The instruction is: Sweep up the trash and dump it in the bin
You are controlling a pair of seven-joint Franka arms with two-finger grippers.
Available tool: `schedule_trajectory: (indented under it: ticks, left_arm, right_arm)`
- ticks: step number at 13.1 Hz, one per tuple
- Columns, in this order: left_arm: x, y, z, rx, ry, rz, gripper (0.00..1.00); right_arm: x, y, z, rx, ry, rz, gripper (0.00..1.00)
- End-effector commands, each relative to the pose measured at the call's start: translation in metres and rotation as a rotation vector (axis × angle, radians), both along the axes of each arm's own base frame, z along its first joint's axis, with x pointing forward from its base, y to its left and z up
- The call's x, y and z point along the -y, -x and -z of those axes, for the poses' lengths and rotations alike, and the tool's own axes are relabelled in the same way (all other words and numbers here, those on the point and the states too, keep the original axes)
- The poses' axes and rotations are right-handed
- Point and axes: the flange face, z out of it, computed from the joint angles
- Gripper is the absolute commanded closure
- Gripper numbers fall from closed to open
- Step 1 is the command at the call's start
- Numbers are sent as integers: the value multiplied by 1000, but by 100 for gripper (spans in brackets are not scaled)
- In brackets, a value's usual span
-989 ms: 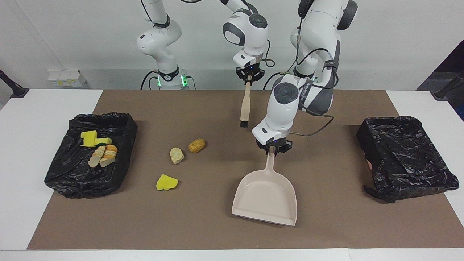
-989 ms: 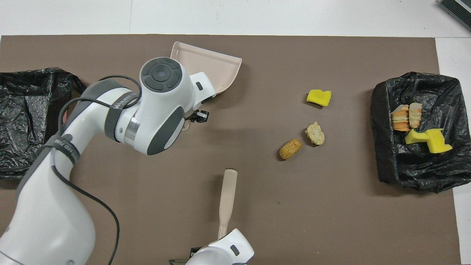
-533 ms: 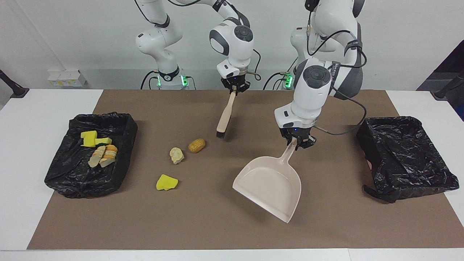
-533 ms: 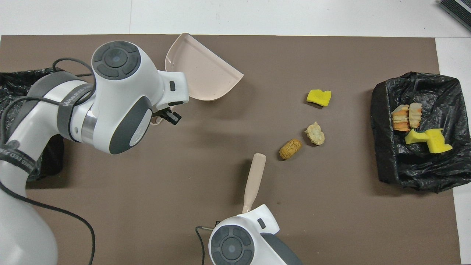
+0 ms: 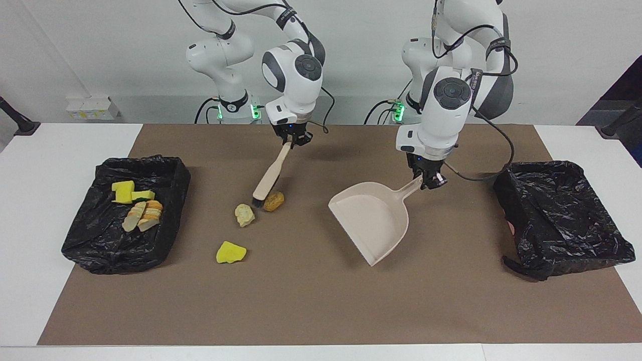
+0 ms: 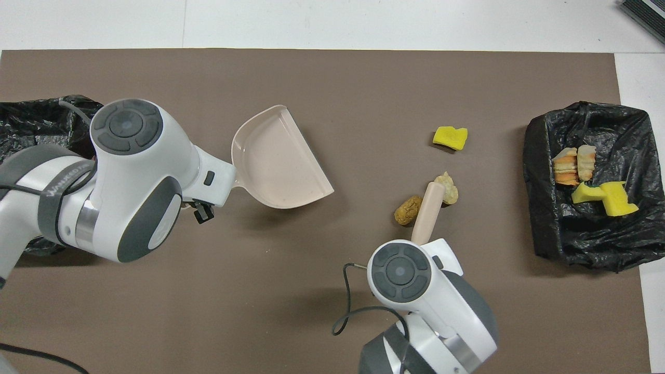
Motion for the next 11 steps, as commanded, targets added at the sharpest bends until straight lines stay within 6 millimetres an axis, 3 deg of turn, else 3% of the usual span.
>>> schedule_trajectory:
  ticks: [1,7,9,11]
  left_arm:
    - [-10,49,12,37,-20,49,100]
    - [12,79,47,36,-16,101,100]
    - [13,82,50,27,-21,102,100]
    - [28,96,57,6,-38,101,100]
  right_arm:
    - [25,-8,-3,-7,11,-35,100]
    - [96,-29,25,-32,-23,-207,100]
    - [105,-33,25,-29,-17,-209,100]
    - [102,-40,12,-28,-14,-208,100]
